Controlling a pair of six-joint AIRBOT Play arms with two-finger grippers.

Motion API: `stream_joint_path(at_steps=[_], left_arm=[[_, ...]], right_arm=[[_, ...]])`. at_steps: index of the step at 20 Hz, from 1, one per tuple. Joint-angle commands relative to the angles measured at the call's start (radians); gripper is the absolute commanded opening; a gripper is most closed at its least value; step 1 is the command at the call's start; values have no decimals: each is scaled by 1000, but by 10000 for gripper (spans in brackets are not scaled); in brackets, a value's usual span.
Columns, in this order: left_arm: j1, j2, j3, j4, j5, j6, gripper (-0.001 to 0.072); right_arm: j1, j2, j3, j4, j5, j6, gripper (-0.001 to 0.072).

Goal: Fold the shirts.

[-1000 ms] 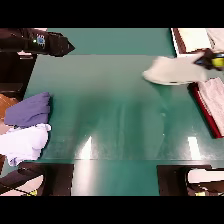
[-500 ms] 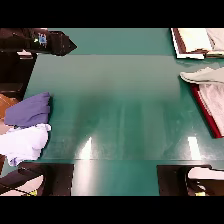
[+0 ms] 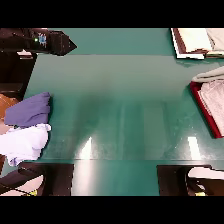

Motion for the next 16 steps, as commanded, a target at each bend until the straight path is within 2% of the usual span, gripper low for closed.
stream_joint_path(at_steps=[1, 8, 9, 11, 12, 14, 16], left_arm=[[0, 0, 0, 2, -7, 7, 23], [0, 0, 0, 2, -7, 26, 23], [0, 0, 0, 2, -6, 28, 23], [0, 0, 0, 2, -7, 37, 23], [0, 0, 0, 2, -7, 37, 24], [0, 0, 0, 2, -6, 37, 23], [0, 0, 0, 0, -7, 37, 24]], right_arm=[[-58, 35, -59, -21, 84, 0, 19], [-192, 180, -483, -275, 88, -1, 31], [-210, 192, -524, -311, 94, -1, 115], [-251, 213, -593, -344, 101, -1, 471], [-275, 220, -612, -337, 104, 0, 581], [-287, 241, -612, -299, 100, 0, 586], [-258, 270, -600, -196, 71, 0, 585]])
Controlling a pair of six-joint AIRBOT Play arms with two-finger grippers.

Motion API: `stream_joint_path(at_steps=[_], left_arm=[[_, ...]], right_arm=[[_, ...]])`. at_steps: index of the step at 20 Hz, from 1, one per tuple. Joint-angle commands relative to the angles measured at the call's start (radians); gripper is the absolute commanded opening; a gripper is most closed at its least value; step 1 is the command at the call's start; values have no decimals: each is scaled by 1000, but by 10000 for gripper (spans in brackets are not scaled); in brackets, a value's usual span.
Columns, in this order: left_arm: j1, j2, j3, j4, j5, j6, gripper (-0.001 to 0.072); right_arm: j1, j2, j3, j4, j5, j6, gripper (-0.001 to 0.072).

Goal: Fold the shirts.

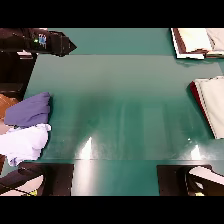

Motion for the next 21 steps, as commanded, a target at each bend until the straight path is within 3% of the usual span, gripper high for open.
stream_joint_path(at_steps=[1, 6, 8, 11, 12, 13, 21], left_arm=[[0, 0, 0, -1, 0, 3, 23], [0, 0, 0, 9, -6, 1, 24], [0, 0, 0, 7, -4, -1, 24], [0, 0, 0, 7, 5, -1, 24], [0, 0, 0, 7, 5, -1, 24], [0, 0, 0, 7, 5, -1, 24], [0, 0, 0, 7, 5, -1, 24]], right_arm=[[40, 48, -9, 122, -27, 0, 585], [383, 111, 53, 204, -102, 0, 583], [547, 119, 76, 203, -139, 0, 543], [765, 119, 103, 201, -174, 0, 228], [829, 119, 109, 199, -190, 0, 92], [879, 119, 115, 193, -203, 0, 19], [1021, 119, 123, 195, -180, 0, 19]])
